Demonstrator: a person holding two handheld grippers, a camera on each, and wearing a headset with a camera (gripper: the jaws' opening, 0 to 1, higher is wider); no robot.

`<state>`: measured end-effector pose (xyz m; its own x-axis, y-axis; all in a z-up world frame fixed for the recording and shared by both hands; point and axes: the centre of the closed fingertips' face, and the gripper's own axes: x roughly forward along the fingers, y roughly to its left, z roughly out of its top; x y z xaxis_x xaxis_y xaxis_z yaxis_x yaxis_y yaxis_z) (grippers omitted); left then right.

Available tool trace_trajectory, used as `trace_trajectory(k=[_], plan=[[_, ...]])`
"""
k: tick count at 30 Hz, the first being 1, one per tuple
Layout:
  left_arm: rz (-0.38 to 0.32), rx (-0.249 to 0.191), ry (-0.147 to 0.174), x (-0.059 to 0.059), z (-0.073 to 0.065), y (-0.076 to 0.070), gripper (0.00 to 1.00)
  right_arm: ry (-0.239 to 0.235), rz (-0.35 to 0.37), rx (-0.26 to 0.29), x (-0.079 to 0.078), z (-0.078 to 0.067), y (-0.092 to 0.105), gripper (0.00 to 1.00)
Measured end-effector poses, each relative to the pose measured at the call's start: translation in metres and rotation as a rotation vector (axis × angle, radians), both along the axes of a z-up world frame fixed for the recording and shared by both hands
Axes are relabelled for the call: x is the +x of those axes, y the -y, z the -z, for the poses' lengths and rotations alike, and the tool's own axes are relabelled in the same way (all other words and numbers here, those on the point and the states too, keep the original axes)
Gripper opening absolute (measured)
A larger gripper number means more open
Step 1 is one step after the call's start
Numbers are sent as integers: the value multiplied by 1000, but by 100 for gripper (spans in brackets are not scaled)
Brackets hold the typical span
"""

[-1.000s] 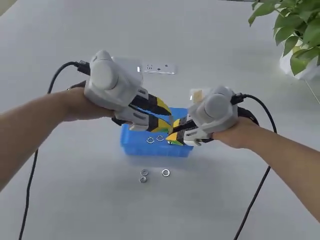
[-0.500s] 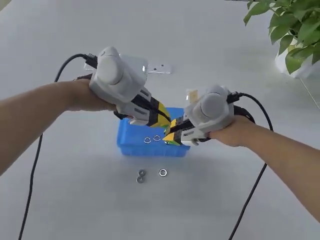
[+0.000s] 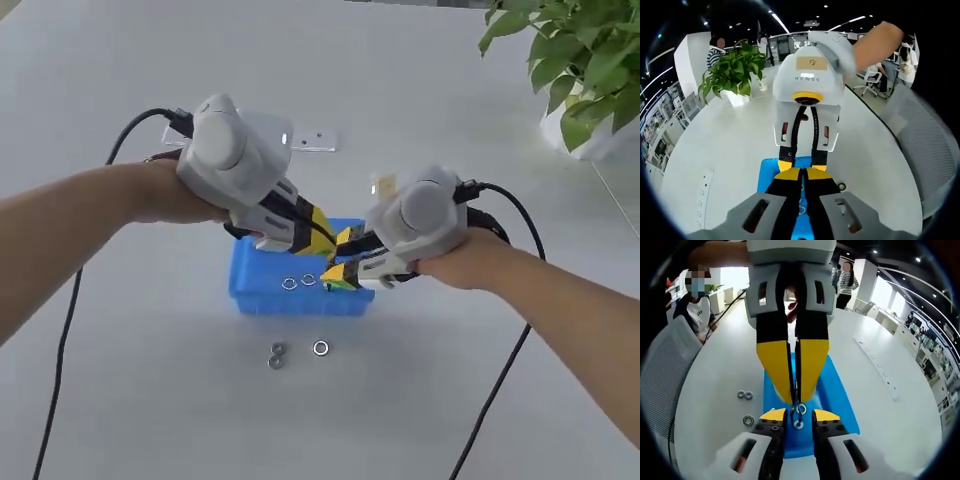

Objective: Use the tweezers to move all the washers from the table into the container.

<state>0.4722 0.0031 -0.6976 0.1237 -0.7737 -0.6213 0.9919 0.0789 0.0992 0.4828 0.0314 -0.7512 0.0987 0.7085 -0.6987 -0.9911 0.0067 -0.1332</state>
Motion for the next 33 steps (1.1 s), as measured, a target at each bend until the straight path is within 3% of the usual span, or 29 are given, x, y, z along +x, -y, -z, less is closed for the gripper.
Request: trace_trajectory(k=[7, 13, 25, 33], plan=[[-20, 6, -7, 0, 0, -1, 5, 13, 53, 23, 2, -14, 7, 28], [-40, 3, -17, 1, -1, -1, 5, 17, 138, 54, 3, -29, 20, 40], [-73, 0, -18, 1, -11, -4, 5, 6, 285, 100, -1, -40, 54, 59], [-105, -16, -15, 0, -25, -9, 5, 13, 348, 146, -5, -49, 65, 69]])
